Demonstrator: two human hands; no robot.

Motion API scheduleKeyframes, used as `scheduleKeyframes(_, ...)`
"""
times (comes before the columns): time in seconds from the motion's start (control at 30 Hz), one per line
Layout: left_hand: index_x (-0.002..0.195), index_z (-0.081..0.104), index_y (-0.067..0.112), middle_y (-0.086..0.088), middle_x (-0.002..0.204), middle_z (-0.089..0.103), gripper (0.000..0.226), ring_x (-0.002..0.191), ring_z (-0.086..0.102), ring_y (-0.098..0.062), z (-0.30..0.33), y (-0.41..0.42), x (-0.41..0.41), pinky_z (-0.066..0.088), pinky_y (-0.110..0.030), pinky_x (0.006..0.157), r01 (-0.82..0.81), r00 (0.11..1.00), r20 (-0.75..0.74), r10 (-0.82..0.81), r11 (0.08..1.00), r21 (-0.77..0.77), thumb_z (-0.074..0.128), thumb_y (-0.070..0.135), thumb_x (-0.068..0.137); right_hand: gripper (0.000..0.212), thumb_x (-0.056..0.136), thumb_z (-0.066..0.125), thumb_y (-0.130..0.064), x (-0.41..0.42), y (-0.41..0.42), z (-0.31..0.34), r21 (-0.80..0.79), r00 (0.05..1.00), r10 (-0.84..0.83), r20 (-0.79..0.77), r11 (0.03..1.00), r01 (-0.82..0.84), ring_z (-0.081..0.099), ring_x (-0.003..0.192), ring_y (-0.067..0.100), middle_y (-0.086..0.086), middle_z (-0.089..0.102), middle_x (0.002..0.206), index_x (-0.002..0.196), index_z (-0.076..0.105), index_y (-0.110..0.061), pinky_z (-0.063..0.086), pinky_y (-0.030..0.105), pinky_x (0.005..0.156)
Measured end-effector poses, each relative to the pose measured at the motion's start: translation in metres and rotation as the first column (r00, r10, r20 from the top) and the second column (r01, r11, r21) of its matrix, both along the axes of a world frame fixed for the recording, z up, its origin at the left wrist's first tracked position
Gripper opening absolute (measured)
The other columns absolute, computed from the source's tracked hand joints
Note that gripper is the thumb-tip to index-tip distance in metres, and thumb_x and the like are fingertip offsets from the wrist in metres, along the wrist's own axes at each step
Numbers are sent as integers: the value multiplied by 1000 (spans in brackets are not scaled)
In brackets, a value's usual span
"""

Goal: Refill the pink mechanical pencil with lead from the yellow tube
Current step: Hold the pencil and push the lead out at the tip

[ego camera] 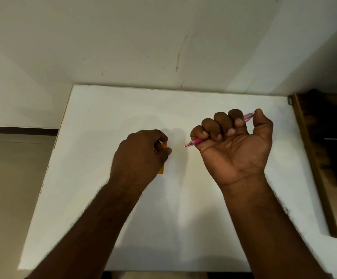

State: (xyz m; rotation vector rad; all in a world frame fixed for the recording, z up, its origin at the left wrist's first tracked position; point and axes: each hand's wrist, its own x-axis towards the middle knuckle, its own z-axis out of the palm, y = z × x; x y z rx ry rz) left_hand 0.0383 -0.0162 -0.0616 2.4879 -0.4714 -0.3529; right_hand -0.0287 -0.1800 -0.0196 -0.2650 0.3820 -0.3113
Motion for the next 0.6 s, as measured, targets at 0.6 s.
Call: scheduleKeyframes(0.6,104,71,35,13,87,68,21,79,64,-9,-1,0,0,50,-26,75,-7,1000,3,7,1000,1,72,42,85,43,94,39,-51,0,-3,-3,19,1000,-17,-6,1000,17,26,54,18,-3,30,60,66,40,-18,32,31,62)
